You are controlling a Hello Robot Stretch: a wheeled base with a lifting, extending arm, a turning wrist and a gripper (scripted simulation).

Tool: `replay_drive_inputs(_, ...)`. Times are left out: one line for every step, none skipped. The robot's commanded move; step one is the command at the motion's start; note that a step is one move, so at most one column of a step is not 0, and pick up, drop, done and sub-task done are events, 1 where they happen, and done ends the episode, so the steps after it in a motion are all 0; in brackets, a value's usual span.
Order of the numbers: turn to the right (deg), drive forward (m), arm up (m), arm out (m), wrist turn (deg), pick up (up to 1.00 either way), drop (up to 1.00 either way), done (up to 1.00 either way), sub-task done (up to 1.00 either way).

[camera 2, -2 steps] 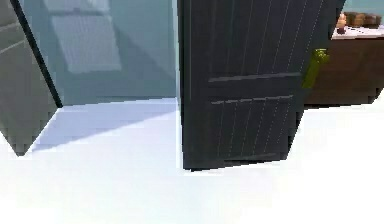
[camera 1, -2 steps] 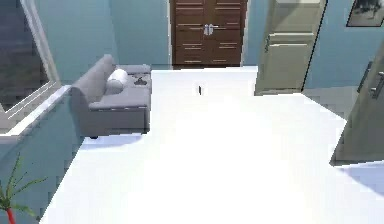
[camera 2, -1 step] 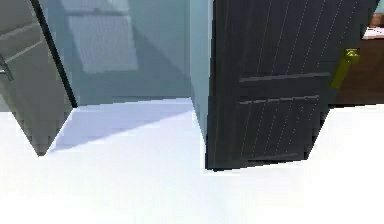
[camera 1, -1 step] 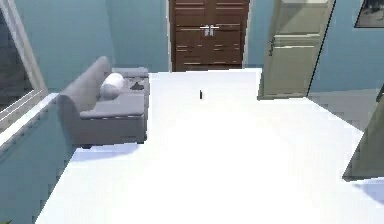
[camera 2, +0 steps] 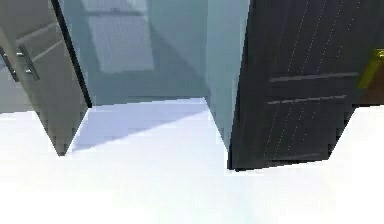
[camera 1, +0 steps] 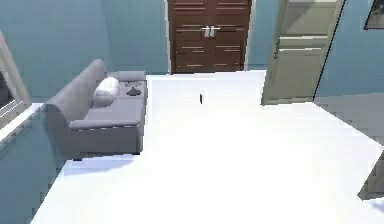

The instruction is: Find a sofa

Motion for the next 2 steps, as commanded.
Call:
replay_drive_inputs(12.0, 0.00, 0.00, 0.00, 0.0, 0.00, 0.00, 0.00, 0.00)
replay_drive_inputs(0.0, 1.00, 0.00, 0.00, 0.0, 0.00, 0.00, 0.00, 0.00)
